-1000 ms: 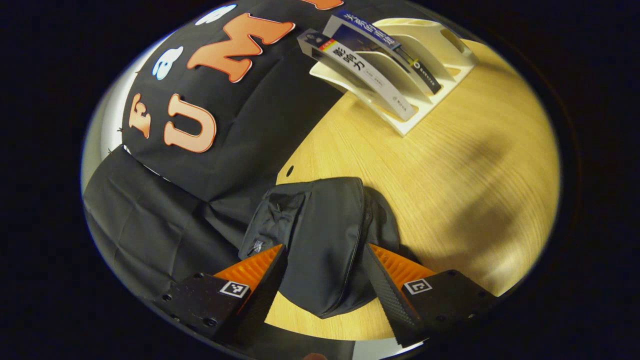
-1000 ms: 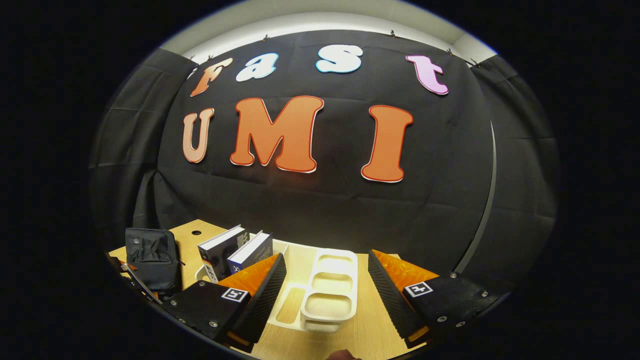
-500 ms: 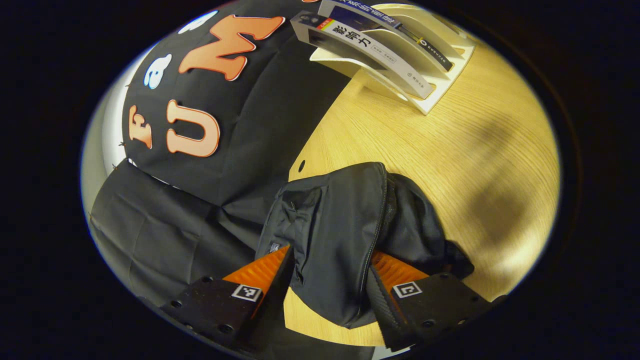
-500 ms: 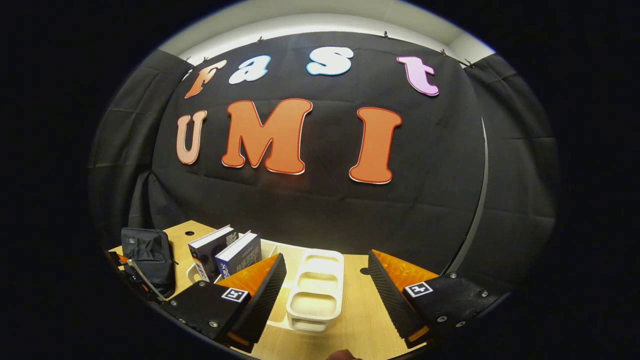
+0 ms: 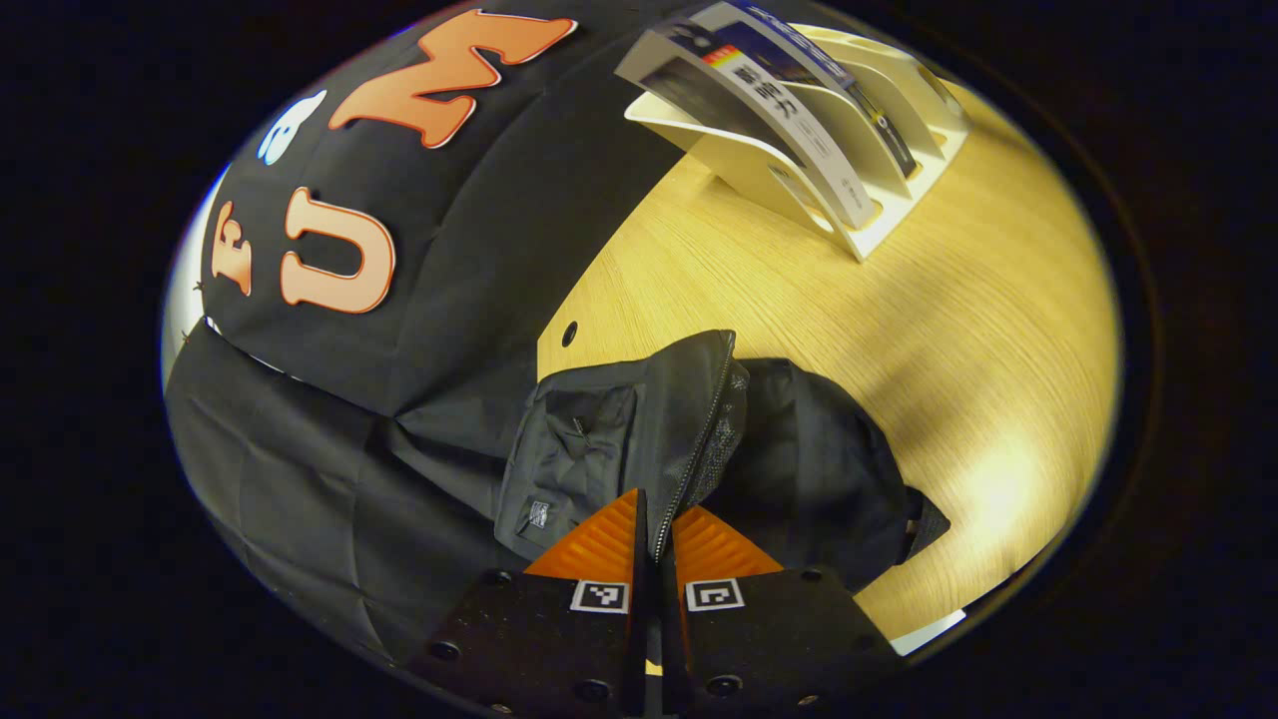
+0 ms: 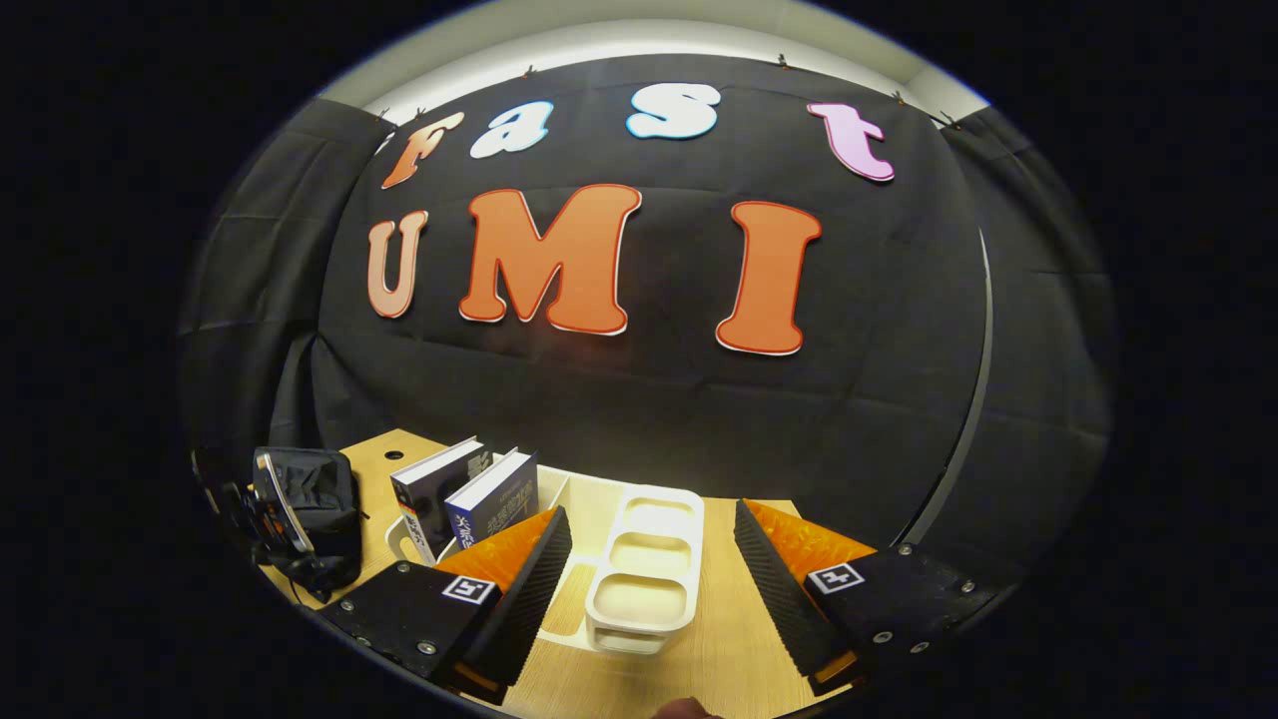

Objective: Open the schoolbag, grab two books from the bookshelf and put them into the schoolbag.

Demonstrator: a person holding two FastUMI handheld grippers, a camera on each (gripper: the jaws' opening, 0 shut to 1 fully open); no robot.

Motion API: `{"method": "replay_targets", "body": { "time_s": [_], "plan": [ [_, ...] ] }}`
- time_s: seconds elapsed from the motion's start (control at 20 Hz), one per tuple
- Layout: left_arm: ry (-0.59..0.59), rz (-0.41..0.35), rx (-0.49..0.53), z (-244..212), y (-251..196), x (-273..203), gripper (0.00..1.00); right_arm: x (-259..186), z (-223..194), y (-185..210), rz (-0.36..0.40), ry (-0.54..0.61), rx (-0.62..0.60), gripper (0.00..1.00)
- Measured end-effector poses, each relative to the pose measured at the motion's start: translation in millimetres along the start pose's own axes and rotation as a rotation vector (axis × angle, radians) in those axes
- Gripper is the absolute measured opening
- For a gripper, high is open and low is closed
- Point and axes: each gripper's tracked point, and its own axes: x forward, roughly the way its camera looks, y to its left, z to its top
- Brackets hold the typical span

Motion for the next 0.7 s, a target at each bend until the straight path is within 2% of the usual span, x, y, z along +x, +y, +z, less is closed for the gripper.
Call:
{"method": "replay_targets", "body": {
  "time_s": [0.15,0.4,0.6,0.7],
  "plan": [
    [-0.022,-0.123,-0.021,7.3,20.8,-1.7,0.06,0.0,4.6,28.0,-0.002,0.04,-0.003,0.98],
    [-0.129,-0.315,0.047,22.7,58.8,0.8,0.07,6.0,9.7,109.2,-0.039,0.131,0.019,0.98],
    [-0.202,-0.41,0.145,20.5,91.1,2.6,0.06,19.1,28.2,175.3,-0.029,0.165,-0.012,0.97],
    [-0.234,-0.457,0.162,22.7,103.4,2.8,0.06,27.2,29.4,194.2,-0.042,0.226,-0.04,0.97]
  ]
}}
